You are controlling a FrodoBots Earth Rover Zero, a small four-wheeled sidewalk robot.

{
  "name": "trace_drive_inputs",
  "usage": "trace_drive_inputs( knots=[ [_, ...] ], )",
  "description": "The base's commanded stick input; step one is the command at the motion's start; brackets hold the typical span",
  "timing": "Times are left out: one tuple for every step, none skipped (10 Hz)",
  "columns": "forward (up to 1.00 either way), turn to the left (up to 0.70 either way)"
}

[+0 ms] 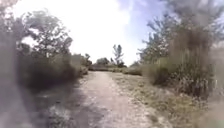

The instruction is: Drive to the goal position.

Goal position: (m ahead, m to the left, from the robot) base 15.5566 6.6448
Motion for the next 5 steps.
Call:
trace_drive_inputs(
  knots=[
    [0.91, 0.0],
    [0.91, 0.0],
    [0.91, 0.0],
    [0.94, 0.0],
    [0.95, 0.0]
  ],
)
